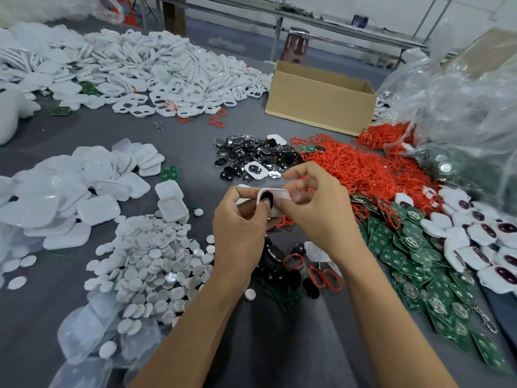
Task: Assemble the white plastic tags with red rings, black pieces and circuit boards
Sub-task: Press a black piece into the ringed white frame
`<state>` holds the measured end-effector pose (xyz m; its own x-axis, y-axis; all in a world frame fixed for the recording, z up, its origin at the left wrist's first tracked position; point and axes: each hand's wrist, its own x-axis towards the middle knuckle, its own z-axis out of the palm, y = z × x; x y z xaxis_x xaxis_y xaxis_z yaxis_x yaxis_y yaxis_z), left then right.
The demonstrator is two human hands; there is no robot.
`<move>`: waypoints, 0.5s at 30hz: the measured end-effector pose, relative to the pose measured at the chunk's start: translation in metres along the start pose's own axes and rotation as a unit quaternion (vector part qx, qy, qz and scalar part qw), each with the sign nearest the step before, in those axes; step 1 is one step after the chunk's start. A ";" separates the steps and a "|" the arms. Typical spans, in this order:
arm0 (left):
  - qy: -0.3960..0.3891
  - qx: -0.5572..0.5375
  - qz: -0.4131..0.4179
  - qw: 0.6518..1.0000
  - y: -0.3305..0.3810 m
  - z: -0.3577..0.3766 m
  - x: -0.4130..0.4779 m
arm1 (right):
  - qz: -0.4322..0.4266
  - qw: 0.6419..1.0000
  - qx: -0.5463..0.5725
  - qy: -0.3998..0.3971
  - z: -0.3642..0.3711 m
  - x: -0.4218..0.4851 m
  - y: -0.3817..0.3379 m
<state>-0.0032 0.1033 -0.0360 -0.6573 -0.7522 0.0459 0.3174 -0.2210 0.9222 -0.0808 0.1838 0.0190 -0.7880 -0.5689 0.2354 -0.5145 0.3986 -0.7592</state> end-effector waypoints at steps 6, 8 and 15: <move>-0.019 -0.007 0.008 1.000 0.000 0.002 -0.002 | 0.026 0.998 0.022 -0.049 -0.006 0.002 0.006; -0.022 -0.006 0.007 1.000 0.001 0.001 -0.001 | 0.010 0.999 0.000 -0.050 -0.008 0.002 0.007; -0.020 0.011 -0.016 1.000 0.000 -0.001 0.001 | 0.000 0.998 -0.009 -0.066 -0.013 0.005 0.013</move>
<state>-0.0030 0.1024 -0.0362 -0.6941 -0.7192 0.0308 0.2812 -0.2315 0.9313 -0.0957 0.1953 0.0180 -0.7373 -0.6582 0.1521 -0.5215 0.4114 -0.7475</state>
